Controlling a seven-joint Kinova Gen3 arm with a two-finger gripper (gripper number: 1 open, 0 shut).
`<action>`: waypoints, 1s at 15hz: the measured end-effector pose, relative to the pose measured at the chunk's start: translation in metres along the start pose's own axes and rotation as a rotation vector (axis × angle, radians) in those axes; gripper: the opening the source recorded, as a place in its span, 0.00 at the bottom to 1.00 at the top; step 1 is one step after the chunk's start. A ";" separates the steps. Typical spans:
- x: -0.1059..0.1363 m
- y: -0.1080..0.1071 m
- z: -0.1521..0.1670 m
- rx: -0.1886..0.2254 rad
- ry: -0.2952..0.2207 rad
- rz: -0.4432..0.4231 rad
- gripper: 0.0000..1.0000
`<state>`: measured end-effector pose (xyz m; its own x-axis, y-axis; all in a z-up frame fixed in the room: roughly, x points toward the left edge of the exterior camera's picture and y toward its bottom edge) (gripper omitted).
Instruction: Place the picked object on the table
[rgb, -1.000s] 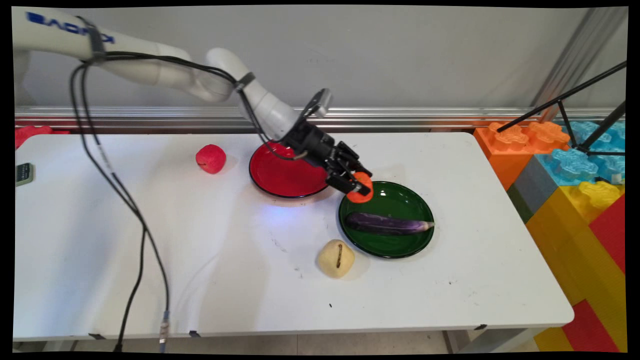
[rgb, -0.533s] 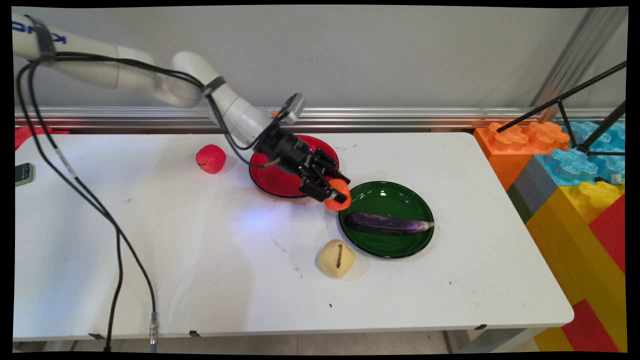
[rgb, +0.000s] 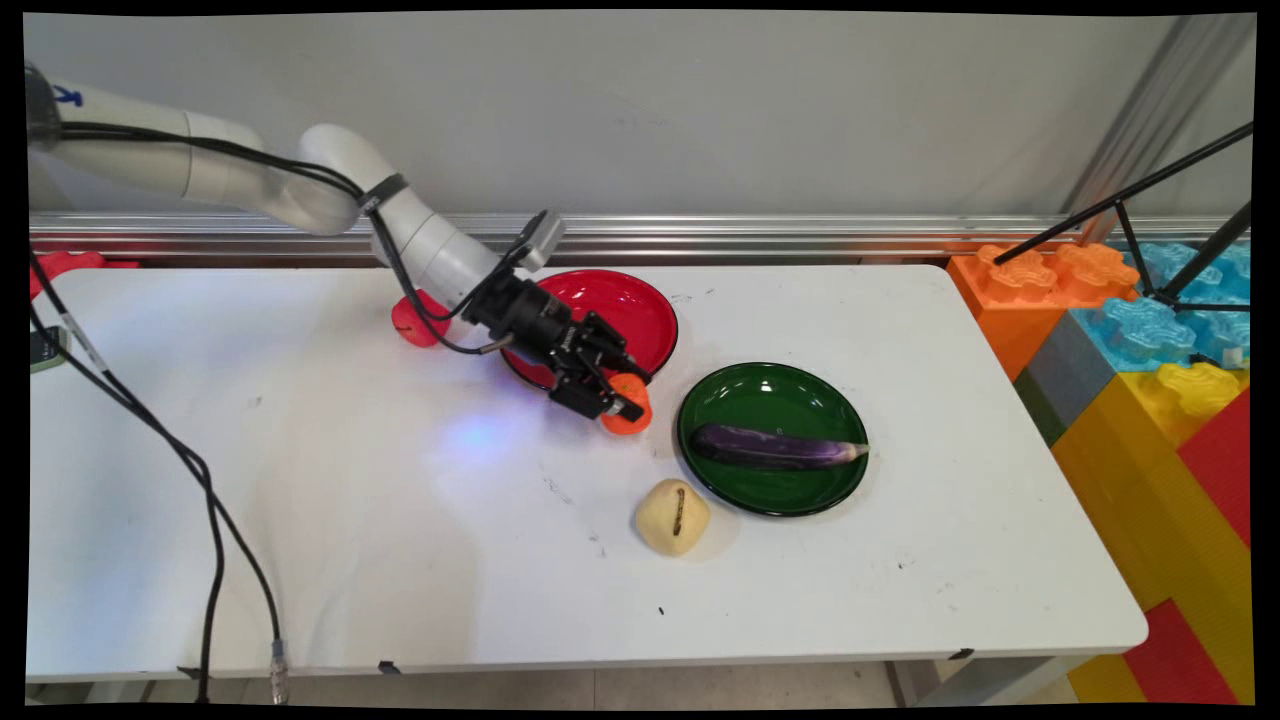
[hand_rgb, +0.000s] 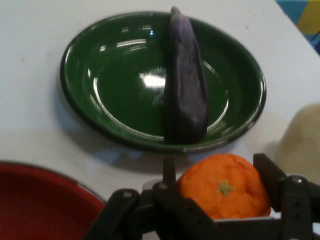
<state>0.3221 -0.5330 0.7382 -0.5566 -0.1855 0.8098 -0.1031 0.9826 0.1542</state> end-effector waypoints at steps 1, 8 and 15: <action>-0.004 0.000 -0.001 0.000 -0.003 -0.002 0.00; -0.042 0.011 -0.012 -0.010 -0.036 -0.017 0.00; -0.064 0.016 -0.019 -0.020 -0.049 -0.025 1.00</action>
